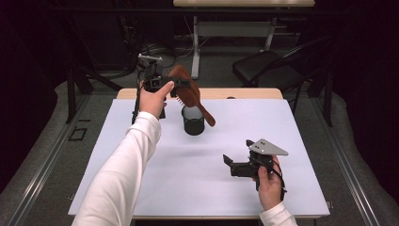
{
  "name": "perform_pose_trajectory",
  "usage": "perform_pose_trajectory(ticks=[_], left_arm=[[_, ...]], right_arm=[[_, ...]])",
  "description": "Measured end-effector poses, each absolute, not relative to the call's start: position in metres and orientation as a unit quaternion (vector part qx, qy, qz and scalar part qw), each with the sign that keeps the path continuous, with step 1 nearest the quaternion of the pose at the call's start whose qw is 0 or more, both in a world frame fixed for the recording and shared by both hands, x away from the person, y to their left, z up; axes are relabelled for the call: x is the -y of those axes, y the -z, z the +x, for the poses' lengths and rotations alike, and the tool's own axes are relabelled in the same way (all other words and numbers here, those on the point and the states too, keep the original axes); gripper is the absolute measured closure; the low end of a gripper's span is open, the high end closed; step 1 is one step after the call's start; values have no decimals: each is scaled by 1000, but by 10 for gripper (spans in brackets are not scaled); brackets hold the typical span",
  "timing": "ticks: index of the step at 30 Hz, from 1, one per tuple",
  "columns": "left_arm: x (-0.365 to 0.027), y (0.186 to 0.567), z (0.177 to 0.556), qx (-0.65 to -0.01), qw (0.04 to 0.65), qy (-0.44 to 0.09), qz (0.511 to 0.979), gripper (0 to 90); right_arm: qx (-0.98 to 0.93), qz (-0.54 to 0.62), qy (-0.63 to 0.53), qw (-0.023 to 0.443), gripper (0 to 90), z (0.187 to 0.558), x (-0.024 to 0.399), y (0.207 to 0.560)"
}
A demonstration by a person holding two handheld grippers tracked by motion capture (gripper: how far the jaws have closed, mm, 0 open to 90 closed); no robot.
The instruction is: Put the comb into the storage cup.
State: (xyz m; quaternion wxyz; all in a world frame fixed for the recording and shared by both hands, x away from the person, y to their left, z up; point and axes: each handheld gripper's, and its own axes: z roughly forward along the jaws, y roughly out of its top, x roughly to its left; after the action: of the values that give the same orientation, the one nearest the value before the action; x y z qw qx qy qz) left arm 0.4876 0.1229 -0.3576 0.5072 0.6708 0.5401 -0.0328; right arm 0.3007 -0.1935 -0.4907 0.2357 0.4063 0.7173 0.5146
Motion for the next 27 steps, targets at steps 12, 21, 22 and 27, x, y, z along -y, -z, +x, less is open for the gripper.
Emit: perform_pose_trajectory(ticks=[12,21,22,27], left_arm=[[-130,360,494,-548,510,25,662,487],[-134,361,497,-555,512,27,655,486],[-134,361,498,-556,514,27,653,486],[-136,361,499,-558,515,31,649,486]], right_arm=[[-718,405,-514,236,0,301,193,492],[-721,403,-512,235,0,301,193,492],[-722,403,-511,235,0,301,193,492],[-722,403,-511,234,0,301,192,493]])
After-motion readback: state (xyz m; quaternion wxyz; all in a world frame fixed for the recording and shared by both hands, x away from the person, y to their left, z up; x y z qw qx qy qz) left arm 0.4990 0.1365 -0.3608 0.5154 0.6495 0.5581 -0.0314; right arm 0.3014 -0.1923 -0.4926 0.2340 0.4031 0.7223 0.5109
